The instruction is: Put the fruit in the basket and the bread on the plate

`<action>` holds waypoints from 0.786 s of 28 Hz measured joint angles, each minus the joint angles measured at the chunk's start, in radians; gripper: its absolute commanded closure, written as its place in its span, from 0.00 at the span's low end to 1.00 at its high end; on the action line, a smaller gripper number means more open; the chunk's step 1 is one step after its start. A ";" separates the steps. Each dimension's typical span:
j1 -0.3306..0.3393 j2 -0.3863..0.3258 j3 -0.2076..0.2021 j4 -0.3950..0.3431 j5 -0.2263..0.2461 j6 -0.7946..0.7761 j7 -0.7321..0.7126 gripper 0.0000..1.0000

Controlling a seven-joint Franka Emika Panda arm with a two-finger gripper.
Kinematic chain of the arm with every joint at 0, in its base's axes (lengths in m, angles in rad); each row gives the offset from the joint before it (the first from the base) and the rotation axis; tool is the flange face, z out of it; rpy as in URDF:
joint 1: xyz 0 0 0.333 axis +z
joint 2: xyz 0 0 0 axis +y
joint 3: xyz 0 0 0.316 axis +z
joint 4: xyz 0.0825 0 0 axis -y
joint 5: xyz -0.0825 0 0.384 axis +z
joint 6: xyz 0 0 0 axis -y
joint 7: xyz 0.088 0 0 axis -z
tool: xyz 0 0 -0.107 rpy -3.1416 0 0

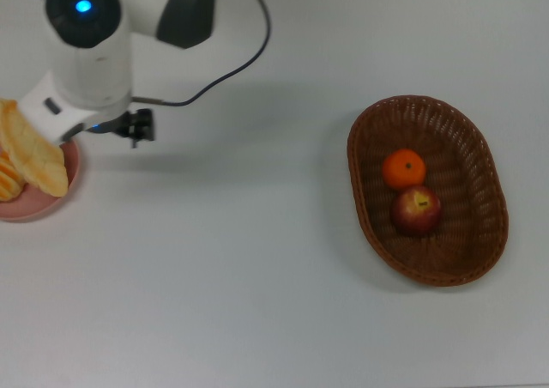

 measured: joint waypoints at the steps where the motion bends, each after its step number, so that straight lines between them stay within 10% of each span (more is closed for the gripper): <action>1: 0.013 -0.009 0.000 0.000 0.014 -0.015 0.001 0.00; 10: 0.046 -0.097 -0.001 0.000 0.154 -0.115 0.001 0.00; 22: 0.044 -0.135 -0.003 -0.001 0.162 -0.145 -0.013 0.00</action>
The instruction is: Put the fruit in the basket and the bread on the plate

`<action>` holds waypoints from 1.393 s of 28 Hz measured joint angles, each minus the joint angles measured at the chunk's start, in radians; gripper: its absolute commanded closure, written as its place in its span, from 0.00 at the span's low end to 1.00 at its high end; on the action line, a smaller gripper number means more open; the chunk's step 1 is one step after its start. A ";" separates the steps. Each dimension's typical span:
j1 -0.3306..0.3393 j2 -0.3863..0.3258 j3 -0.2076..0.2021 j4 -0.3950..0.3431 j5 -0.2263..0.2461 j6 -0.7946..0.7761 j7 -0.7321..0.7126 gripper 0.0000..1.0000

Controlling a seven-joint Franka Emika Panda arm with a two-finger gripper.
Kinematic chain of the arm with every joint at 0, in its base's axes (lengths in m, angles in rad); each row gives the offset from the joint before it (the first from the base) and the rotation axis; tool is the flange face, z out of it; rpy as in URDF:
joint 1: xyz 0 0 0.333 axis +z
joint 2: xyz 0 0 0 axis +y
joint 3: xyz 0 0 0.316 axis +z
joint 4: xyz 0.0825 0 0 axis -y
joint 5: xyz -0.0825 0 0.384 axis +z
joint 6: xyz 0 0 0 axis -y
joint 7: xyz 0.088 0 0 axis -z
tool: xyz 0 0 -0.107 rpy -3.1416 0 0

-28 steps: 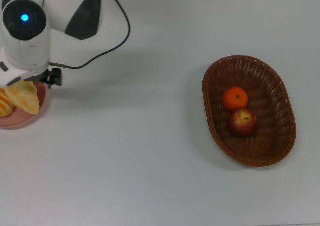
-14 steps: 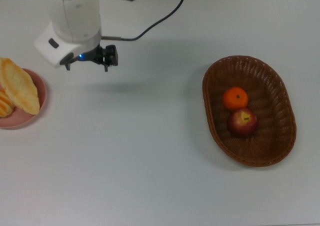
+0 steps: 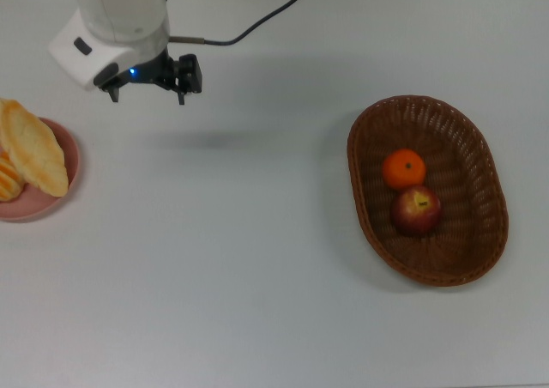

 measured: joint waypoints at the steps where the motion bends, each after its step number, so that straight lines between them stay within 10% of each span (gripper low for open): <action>1: 0.000 -0.007 0.000 0.001 0.002 -0.002 -0.003 0.00; 9: -0.008 -0.040 -0.005 0.011 0.078 -0.005 -0.016 0.00; 39: -0.016 -0.022 -0.011 0.009 0.080 -0.009 -0.023 0.00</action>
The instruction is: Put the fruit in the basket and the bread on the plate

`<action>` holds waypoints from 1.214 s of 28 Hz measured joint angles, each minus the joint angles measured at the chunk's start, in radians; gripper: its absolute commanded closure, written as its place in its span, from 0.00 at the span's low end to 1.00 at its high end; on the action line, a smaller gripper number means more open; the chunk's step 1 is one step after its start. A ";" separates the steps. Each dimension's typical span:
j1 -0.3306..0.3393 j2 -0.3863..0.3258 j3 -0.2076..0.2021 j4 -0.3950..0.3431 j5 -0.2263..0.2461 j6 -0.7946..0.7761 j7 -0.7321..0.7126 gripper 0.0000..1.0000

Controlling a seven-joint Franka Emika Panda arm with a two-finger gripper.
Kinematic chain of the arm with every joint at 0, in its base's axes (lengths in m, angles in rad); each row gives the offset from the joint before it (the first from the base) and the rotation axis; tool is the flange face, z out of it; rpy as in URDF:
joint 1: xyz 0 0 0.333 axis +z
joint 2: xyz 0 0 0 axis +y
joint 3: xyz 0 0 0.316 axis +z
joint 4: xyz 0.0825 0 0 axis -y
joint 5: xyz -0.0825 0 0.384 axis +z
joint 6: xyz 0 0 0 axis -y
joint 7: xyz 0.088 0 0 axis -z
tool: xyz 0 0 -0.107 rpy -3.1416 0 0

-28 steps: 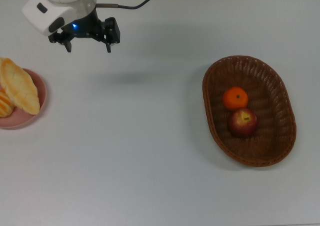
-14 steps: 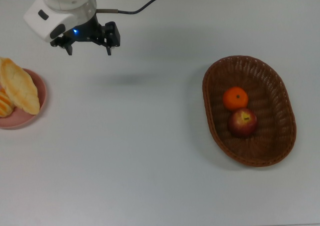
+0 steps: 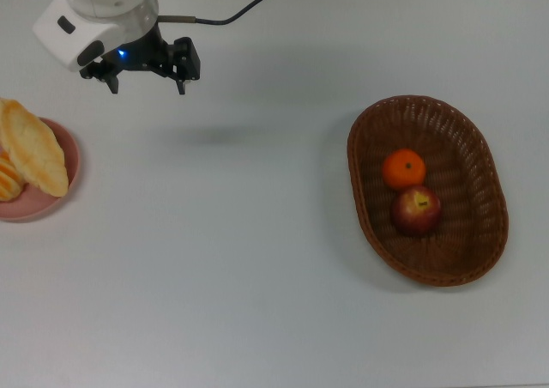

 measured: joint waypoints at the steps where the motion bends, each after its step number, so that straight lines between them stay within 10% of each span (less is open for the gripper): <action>1: 0.000 0.000 0.000 0.000 0.000 -0.003 0.000 0.00; 34: 0.005 -0.002 0.003 0.003 -0.026 -0.040 -0.001 0.00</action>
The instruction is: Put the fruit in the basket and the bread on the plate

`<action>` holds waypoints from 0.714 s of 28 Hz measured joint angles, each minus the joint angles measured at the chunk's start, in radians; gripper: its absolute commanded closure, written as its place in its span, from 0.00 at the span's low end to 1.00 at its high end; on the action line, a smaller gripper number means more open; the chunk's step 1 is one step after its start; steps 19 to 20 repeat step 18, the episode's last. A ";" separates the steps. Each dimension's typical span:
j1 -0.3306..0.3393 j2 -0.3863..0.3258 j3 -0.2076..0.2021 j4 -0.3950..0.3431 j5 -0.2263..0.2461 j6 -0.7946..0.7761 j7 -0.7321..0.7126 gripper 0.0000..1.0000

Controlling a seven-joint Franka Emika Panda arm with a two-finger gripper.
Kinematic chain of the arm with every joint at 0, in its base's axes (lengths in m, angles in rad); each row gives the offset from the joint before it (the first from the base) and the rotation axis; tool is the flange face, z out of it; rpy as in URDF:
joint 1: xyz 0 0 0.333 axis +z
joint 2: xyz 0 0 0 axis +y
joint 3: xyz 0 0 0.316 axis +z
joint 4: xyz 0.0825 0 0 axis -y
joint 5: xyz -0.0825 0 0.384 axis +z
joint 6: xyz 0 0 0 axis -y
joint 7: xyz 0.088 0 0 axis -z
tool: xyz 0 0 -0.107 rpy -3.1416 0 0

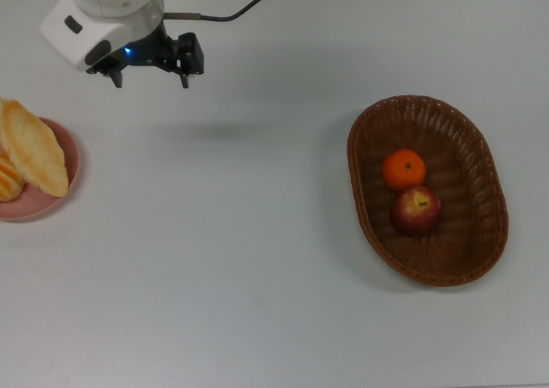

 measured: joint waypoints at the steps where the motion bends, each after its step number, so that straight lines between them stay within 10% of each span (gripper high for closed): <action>1: 0.000 0.000 0.000 0.000 -0.010 0.000 0.000 0.00; 20: -0.001 0.002 -0.001 -0.015 -0.034 -0.005 0.000 0.00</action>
